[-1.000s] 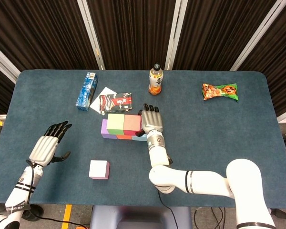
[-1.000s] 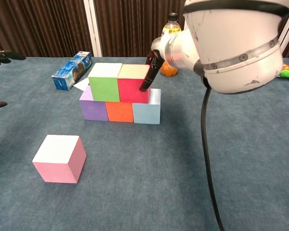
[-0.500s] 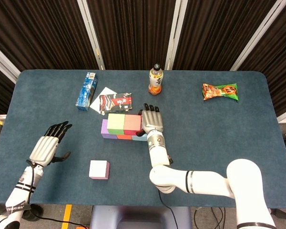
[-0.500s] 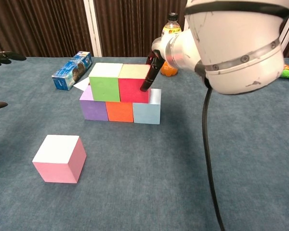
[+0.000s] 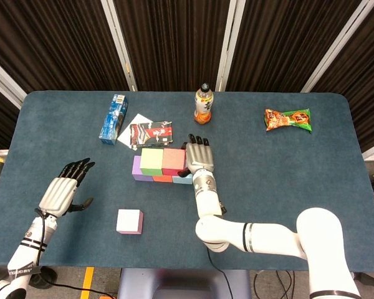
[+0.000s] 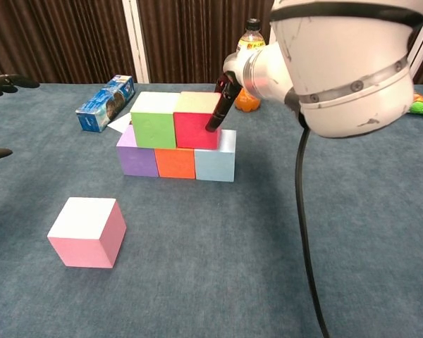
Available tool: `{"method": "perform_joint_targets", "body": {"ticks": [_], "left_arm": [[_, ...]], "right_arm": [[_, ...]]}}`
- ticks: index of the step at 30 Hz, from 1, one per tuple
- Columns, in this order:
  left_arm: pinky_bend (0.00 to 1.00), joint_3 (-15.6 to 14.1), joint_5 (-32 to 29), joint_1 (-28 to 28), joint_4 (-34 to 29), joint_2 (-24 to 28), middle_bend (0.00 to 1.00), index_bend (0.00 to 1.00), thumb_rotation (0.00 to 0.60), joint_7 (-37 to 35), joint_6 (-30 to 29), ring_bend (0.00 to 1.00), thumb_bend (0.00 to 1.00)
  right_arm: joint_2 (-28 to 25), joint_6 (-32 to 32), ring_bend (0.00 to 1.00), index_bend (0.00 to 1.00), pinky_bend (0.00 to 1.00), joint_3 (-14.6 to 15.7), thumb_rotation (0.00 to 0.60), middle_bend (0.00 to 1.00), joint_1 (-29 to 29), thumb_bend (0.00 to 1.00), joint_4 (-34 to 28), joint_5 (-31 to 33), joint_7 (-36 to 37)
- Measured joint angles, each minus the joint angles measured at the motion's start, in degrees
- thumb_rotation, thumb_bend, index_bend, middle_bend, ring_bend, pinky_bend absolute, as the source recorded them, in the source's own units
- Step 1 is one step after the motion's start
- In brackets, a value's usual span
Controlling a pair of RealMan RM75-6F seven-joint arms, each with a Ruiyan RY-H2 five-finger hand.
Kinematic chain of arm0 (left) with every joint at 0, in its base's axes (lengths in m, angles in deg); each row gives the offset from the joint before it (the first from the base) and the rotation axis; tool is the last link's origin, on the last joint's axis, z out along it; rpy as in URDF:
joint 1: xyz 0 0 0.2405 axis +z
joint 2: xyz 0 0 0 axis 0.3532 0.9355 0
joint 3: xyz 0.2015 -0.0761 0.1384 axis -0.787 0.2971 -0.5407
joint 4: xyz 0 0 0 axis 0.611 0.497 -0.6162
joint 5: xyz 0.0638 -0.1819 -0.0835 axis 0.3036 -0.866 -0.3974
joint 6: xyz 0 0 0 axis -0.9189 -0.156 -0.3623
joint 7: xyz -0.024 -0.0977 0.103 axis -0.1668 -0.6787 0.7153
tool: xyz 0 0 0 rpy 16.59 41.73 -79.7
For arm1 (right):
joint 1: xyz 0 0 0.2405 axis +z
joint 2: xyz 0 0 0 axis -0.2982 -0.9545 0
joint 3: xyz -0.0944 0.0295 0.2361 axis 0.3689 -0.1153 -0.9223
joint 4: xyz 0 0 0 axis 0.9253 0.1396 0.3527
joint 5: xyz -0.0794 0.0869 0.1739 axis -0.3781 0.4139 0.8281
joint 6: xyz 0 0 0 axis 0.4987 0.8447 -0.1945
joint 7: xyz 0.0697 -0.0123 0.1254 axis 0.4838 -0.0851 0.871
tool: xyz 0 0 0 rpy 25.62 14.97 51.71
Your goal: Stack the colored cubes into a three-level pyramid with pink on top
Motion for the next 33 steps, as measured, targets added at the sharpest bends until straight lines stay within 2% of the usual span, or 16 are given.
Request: {"method": "perform_joint_targets", "body": {"ticks": [13,24,33], "left_arm": [[0.07,-0.07,-0.09,0.09,0.4,-0.19,0.0,0.04,0.6,-0.27,0.09,0.0,0.3],[0.07,-0.13,0.1,0.06,0.37,-0.18,0.0,0.04,0.6,-0.23,0.12,0.0,0.3],[0.07,0.0,0.14,-0.63,1.15,-0.36,0.0,0.04,0.6,0.25,0.99,0.0,0.3]], "right_arm": [[0.76,-0.27,0.0,0.47,0.04,0.0,0.6,0.14,0.33,0.28,0.93,0.12,-0.33],[0.5,-0.13,0.0,0.32,0.04,0.19,0.6,0.14,0.02,0.28,0.1,-0.06,-0.65],[-1.35,-0.19,0.0,0.27,0.02,0.3,0.6,0.13,-1.19,0.28,-3.0,-0.75,-0.16]]}}
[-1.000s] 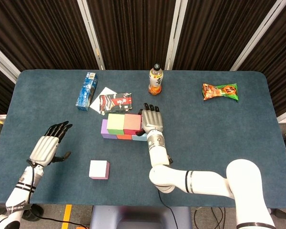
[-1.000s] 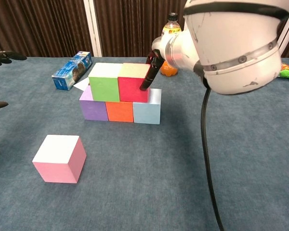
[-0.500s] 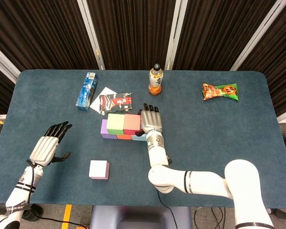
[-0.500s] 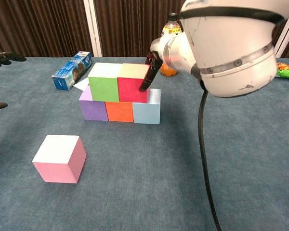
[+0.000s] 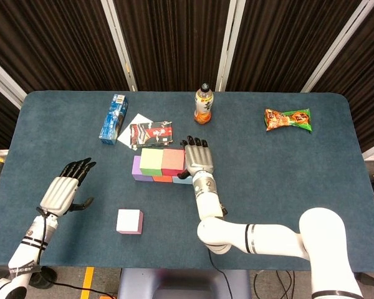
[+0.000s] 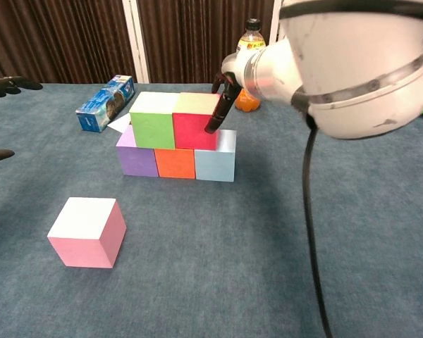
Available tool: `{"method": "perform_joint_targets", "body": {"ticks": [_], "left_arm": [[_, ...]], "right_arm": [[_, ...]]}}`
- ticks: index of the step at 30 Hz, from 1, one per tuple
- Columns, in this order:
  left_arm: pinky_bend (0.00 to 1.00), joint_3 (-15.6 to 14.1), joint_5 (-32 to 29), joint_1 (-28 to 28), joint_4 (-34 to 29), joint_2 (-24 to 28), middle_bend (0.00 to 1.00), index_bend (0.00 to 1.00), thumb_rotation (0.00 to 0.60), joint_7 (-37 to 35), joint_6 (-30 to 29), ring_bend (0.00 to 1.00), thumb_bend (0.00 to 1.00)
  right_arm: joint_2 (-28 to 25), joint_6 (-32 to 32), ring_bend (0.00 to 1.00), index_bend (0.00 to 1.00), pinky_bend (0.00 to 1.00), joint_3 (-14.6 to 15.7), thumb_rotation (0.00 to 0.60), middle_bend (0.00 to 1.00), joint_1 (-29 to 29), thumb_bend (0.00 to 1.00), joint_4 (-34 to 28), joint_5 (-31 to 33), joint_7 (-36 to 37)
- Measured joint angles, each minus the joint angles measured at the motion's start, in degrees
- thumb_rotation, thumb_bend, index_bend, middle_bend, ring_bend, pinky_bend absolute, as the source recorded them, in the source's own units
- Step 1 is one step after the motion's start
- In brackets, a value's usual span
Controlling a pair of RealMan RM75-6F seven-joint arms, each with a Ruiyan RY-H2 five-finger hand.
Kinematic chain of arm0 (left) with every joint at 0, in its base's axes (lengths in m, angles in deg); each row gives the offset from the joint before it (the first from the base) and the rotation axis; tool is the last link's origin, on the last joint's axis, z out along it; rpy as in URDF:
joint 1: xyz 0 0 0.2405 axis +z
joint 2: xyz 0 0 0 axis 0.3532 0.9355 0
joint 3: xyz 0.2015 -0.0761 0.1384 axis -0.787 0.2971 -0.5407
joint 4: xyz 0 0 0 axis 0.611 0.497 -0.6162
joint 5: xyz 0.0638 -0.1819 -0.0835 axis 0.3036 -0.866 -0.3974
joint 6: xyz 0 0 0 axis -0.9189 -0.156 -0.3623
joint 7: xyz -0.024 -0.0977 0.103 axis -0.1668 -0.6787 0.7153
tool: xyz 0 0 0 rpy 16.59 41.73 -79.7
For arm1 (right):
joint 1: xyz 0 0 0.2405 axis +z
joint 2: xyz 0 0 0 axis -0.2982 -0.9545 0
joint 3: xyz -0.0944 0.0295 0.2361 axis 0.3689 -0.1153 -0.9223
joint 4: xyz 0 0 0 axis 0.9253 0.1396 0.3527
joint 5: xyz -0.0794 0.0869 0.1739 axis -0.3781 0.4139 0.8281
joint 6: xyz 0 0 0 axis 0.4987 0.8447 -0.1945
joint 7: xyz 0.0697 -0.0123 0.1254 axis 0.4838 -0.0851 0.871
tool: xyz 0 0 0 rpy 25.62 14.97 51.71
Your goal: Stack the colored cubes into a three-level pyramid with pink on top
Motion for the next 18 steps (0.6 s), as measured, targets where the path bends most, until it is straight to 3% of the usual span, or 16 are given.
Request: {"method": "perform_joint_targets", "body": {"ticks": [7,12,18], "left_arm": [[0.07,-0.35,2.12,-0.31,1.35,0.23,0.0,0.07,0.6,-0.78,-0.09,0.0,0.3],[0.14,-2.15,6.14,-0.76,2.06,0.91,0.06,0.11,0.6,-2.5,0.63,0.02,0.29],[0.14,-5.18,9.42,-2.81,0.38,3.65,0.09,0.11,0.6,-4.63,6.54,0.05,0.29]], "right_arm": [[-7.0,-0.6,0.0,0.26,0.02,0.66,0.6,0.13,-4.94,0.28,-8.7,-4.03,3.42],[-16.24,-1.81,0.0,0.26,0.02,2.56,0.6,0.13,-12.46,0.28,-17.12,-10.86,9.02],[-27.53,-4.72,0.0,0.26,0.02,6.3,0.6,0.13,-22.67,0.28,-23.22,-21.61,18.73]]}}
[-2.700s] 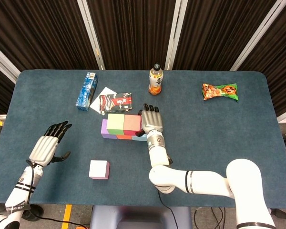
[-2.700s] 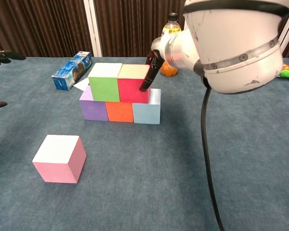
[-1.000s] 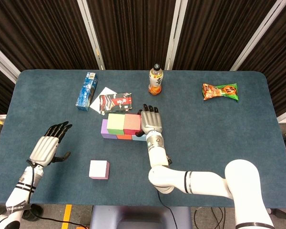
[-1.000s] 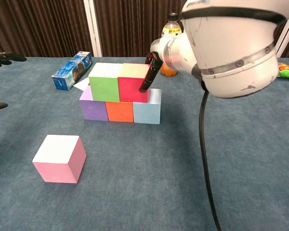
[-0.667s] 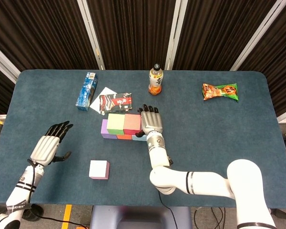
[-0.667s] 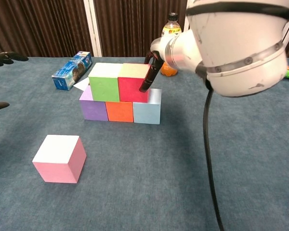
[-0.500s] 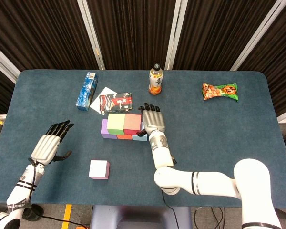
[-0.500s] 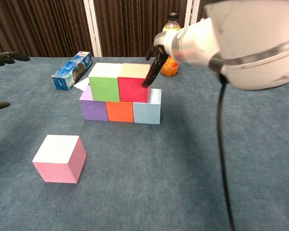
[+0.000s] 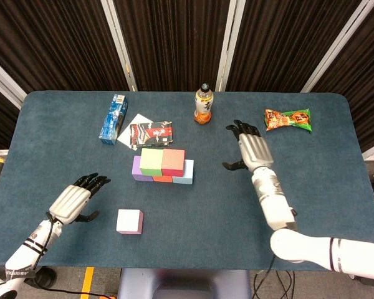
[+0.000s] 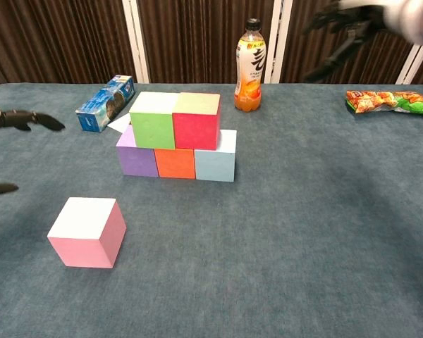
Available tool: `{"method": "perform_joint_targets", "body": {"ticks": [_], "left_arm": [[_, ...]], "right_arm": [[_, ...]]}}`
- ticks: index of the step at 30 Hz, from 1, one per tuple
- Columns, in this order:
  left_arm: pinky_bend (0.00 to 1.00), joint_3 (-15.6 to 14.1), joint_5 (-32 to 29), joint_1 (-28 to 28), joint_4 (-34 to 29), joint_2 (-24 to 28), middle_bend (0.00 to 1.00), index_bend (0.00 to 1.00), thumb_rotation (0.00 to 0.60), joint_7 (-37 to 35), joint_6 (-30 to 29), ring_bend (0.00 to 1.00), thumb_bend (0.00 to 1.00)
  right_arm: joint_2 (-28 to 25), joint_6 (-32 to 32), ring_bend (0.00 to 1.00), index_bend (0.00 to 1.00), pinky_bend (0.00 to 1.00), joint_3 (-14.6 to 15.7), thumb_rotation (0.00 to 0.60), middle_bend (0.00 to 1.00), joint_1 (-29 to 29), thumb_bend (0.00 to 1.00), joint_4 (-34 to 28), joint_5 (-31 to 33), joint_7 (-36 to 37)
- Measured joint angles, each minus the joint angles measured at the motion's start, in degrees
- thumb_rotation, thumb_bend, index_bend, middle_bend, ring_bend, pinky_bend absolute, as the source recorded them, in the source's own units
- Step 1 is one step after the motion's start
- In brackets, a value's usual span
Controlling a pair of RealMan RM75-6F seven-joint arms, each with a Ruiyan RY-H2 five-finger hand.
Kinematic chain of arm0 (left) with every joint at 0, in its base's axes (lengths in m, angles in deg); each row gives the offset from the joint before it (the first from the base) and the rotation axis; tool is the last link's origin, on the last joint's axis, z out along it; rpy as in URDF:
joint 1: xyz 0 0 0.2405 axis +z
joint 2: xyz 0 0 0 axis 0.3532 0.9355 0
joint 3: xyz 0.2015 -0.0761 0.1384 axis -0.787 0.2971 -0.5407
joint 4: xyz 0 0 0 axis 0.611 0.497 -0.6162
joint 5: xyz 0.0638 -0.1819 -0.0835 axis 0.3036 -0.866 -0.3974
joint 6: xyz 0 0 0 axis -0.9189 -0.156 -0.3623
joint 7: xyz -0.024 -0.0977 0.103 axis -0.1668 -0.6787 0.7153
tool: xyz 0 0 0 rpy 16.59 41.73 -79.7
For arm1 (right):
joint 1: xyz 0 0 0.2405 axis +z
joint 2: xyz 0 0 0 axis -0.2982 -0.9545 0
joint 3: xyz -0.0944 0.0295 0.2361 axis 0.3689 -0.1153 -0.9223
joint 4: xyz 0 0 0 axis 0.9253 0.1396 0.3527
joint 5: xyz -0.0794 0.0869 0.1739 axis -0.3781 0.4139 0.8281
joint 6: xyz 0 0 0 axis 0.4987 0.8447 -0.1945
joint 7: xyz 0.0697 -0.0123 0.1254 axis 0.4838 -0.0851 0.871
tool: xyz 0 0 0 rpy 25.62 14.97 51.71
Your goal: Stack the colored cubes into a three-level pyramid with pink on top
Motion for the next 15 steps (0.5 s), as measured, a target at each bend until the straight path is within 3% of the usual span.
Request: {"method": "perform_joint_targets", "body": {"ticks": [5,15], "left_arm": [[0.14,-1.77,-0.09,-1.08,-4.18,2.29,0.09,0.1,0.6,0.02,3.27,0.05,0.29],[0.14,-3.92,-1.22,-1.45,-9.52,2.31,0.02,0.01,0.6,0.99,6.59,0.01,0.3]], "right_arm": [[-6.05,-3.04,0.0,0.26,0.02,3.08,0.6,0.13,-6.84,0.28,-1.2,-9.08,9.21],[-10.16,-7.9,0.0,0.26,0.02,6.96,0.6,0.13,-13.6,0.28,2.16,-21.28,22.75]]}}
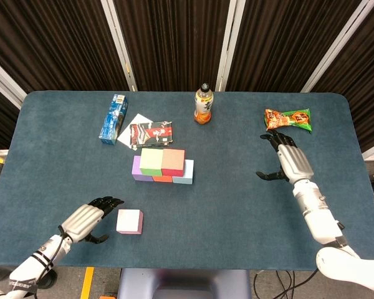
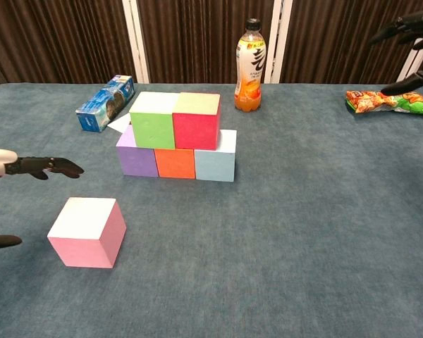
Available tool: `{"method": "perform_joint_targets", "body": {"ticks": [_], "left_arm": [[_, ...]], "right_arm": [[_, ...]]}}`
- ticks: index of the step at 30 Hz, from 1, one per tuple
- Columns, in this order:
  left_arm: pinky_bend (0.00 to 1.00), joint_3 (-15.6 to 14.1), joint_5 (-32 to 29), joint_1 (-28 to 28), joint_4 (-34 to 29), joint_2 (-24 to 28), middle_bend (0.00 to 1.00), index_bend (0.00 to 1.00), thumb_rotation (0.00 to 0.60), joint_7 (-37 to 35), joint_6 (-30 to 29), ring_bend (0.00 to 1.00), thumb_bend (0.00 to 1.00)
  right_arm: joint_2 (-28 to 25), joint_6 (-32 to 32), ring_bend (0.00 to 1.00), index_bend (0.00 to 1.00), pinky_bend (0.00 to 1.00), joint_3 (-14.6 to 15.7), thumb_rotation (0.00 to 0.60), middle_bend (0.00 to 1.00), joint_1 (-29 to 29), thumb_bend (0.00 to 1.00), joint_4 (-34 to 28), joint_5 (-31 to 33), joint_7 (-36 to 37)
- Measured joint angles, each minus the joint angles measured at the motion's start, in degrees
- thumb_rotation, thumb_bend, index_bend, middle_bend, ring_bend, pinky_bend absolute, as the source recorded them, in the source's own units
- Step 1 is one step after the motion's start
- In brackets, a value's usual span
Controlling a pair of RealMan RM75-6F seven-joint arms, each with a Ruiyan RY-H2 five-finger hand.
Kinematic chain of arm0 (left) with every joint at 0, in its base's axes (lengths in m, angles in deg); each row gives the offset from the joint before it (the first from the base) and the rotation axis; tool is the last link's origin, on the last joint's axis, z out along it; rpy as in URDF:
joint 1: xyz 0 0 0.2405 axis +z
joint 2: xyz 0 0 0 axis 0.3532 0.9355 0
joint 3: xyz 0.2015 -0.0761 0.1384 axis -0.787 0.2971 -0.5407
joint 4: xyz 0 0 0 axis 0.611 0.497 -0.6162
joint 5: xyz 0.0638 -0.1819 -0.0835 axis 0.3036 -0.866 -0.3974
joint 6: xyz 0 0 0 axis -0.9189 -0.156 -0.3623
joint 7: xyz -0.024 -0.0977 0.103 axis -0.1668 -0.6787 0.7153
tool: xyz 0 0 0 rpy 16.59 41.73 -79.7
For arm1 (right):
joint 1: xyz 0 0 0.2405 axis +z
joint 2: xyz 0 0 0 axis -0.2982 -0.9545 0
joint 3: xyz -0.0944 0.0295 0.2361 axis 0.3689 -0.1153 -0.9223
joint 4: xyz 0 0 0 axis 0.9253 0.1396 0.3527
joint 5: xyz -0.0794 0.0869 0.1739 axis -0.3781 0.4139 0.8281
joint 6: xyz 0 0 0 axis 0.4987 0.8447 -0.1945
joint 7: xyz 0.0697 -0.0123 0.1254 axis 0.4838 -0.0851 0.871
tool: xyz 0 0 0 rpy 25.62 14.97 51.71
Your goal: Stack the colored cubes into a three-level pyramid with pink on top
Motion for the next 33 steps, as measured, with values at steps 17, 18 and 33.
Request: {"method": "perform_joint_targets", "body": {"ticks": [17,18,33], "left_arm": [[0.17,2.17,-9.04,0.11,0.38,-11.28,0.05,0.03,0.6,14.92,-2.31,0.04,0.3],[0.17,2.2,-9.29,0.13,0.47,-11.73,0.06,0.04,0.6,15.14,-2.43,0.05,0.3],[0.52,4.05,-6.89,1.9,4.31,-17.74,0.52,0.46,0.6,13.58,-10.16,0.48,0.29]], "right_arm": [[-1.22,-1.89,0.0,0.26,0.03,1.98,0.6,0.13,-1.71,0.28,2.91,-4.52,7.0],[-1.21,-1.98,0.0,0.26,0.03,2.02,0.6,0.13,-1.71,0.28,3.04,-4.52,7.19],[-2.16,-2.47,0.0,0.26,0.03,2.01,0.6,0.13,-1.86,0.28,3.7,-4.98,10.21]]}}
